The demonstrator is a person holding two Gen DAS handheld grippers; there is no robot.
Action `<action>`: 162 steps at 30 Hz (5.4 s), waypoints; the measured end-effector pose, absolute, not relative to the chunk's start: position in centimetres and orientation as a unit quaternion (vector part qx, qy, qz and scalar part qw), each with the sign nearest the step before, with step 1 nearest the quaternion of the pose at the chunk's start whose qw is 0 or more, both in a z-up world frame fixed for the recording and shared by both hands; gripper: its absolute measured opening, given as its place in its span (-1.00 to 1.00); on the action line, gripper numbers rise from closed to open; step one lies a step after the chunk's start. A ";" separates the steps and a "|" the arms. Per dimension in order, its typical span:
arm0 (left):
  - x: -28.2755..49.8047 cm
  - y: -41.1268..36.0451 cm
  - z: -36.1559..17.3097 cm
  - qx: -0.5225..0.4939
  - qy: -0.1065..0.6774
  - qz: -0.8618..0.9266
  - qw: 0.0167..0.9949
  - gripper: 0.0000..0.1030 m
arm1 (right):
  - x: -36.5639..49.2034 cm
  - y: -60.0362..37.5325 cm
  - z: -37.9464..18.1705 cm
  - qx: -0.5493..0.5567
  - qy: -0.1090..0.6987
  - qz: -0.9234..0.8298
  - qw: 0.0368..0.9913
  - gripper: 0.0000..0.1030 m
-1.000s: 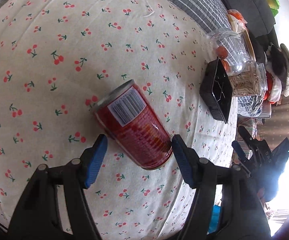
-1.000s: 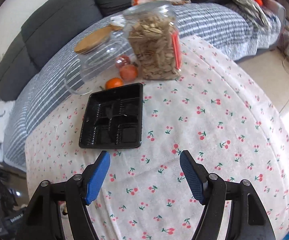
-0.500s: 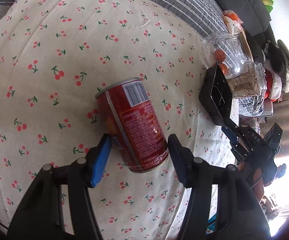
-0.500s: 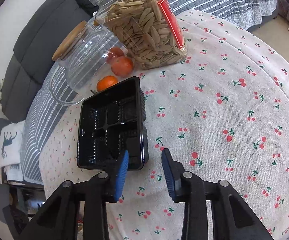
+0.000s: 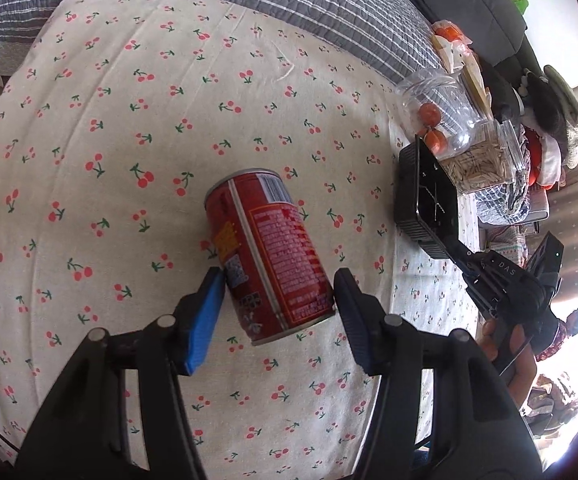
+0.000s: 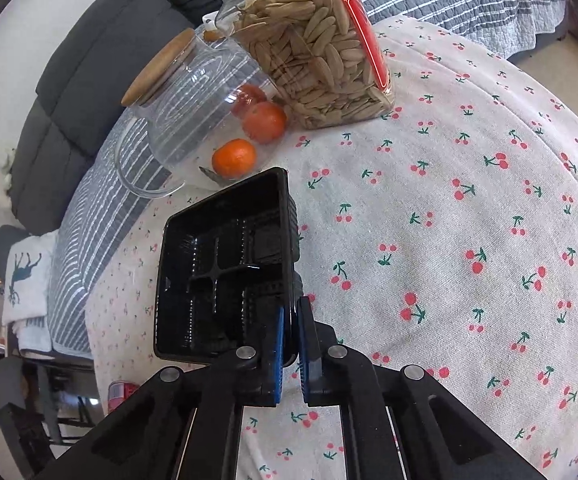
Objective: Collect trash
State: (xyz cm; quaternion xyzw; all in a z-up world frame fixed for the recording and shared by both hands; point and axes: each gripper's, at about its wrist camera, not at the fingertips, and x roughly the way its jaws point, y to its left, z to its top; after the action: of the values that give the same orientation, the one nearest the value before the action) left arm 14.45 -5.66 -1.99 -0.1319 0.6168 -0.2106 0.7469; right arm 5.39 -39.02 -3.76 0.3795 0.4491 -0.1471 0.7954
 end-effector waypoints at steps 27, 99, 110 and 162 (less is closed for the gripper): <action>14.2 16.6 2.9 -0.200 0.553 -0.153 0.794 0.08 | 6.4 -28.4 1.4 0.254 0.427 -0.059 0.866 -0.87; -4.7 21.7 4.6 0.002 0.449 0.041 0.893 0.87 | -4.3 8.0 5.3 -0.023 0.439 0.197 0.876 0.50; -7.7 19.7 3.0 0.060 0.424 0.067 0.901 0.92 | -8.1 4.9 3.9 -0.010 0.454 0.164 0.876 0.68; -8.0 18.8 2.9 0.028 0.424 0.019 0.905 0.92 | -7.9 4.4 3.8 -0.016 0.447 0.128 0.885 0.69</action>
State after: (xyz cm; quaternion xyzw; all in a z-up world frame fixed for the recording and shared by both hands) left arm -7.97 18.80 2.92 0.0285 0.4243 0.0188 0.9049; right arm -7.90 4.42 3.81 -0.0156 0.4468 0.1281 0.8853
